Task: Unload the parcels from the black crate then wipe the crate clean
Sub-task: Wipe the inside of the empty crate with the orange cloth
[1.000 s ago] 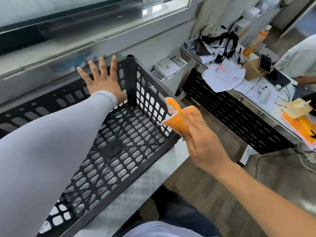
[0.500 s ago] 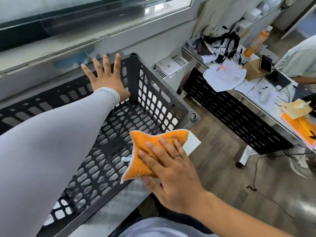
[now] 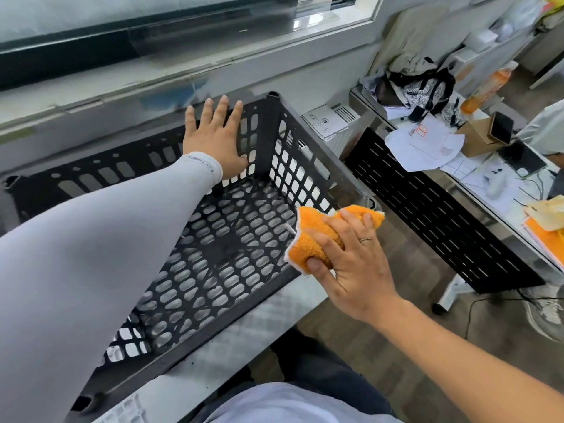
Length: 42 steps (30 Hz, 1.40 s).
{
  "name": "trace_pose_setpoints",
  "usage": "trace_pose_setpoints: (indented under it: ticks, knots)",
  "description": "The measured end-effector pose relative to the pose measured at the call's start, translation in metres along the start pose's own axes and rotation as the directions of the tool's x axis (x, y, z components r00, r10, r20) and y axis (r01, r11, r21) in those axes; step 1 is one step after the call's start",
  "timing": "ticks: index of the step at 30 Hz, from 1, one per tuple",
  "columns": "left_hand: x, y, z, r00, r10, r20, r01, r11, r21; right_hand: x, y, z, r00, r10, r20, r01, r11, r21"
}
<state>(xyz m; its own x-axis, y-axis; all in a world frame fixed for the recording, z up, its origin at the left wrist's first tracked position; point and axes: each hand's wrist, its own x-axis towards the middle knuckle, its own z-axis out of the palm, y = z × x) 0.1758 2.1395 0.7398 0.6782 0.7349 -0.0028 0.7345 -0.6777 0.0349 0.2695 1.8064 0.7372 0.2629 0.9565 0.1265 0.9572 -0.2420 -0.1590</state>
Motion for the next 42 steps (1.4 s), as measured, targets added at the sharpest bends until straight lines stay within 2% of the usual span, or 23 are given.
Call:
trace_pose_setpoints:
  ticks: [16,23,30,34,37,39,42]
  knots:
    - [-0.054,-0.05,0.002,0.997,-0.068,-0.029,0.069,0.997,0.045,-0.031,-0.11,0.023,0.99,-0.123,-0.075,0.12,0.992,-0.034]
    - [-0.057,-0.044,0.003,0.994,-0.109,-0.014,0.11,0.993,0.049,-0.027,-0.085,0.021,0.976,-0.204,-0.075,0.202,0.979,-0.031]
    - [-0.063,-0.046,0.005,0.993,-0.115,-0.01,0.116,0.993,0.036,-0.011,-0.037,0.013,0.997,0.033,-0.068,-0.031,0.999,0.02]
    - [-0.065,-0.046,0.002,0.994,-0.111,0.004,0.11,0.993,0.032,-0.014,-0.06,0.018,0.985,0.132,-0.113,-0.123,0.989,0.085]
    - [-0.065,-0.046,0.002,0.994,-0.11,0.01,0.109,0.993,0.036,-0.016,-0.081,0.019,0.975,0.203,-0.093,-0.194,0.976,0.1]
    - [-0.065,-0.045,0.001,0.994,-0.11,0.017,0.109,0.993,0.041,-0.02,-0.096,0.018,0.976,0.21,-0.066,-0.204,0.975,0.085]
    - [-0.065,-0.045,-0.001,0.993,-0.112,0.021,0.111,0.993,0.051,-0.031,-0.127,0.017,0.991,0.132,-0.015,-0.132,0.99,0.041]
